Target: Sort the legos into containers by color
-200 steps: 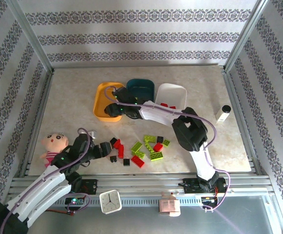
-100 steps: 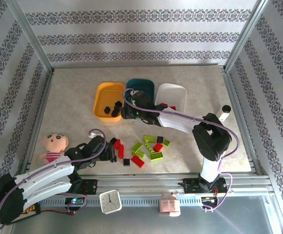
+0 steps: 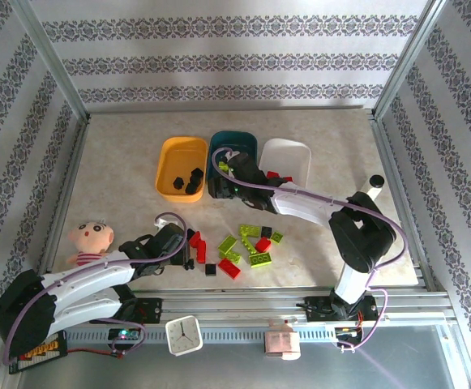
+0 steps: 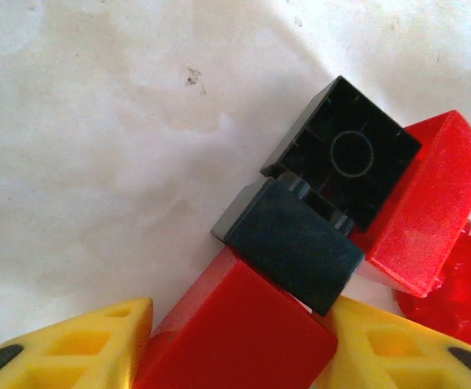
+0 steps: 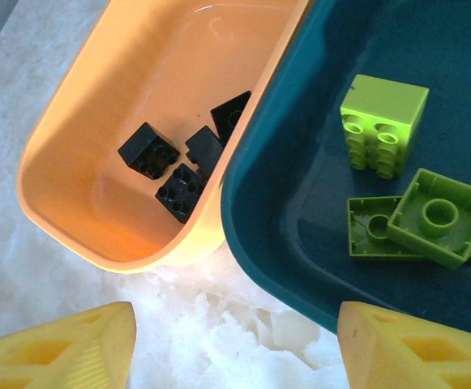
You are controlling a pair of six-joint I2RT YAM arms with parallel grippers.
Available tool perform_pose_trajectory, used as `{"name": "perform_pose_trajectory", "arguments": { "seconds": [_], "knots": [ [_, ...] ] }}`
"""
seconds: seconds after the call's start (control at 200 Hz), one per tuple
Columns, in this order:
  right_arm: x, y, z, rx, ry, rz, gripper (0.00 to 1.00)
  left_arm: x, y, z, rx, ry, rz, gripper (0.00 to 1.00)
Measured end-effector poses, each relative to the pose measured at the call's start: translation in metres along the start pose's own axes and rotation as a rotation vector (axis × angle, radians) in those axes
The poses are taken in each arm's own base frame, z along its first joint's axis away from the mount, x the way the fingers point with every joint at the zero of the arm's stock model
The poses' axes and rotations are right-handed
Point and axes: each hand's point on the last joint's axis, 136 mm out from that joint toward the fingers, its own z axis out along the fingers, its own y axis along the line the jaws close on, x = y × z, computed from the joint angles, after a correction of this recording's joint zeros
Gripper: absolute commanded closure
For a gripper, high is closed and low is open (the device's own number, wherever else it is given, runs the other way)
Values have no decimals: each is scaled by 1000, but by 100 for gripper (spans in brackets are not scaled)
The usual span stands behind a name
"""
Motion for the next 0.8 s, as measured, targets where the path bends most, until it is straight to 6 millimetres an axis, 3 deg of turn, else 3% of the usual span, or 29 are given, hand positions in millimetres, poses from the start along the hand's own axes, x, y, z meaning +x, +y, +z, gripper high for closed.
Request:
{"name": "perform_pose_trajectory", "arguments": {
  "seconds": [0.18,0.47,0.635,0.8],
  "knots": [
    [-3,-7,-12,3,-22,18,33,-9,-9,-11,56,-46,-10,67],
    [-2,-27,-36,24,-57,57,33,-19,-22,-26,122,-62,-19,69],
    [1,-52,-66,71,-108,83,34,-48,-53,-37,172,-73,3,68],
    [11,-83,-101,145,-162,122,34,-81,-98,-26,207,-53,64,69]
  ]
}}
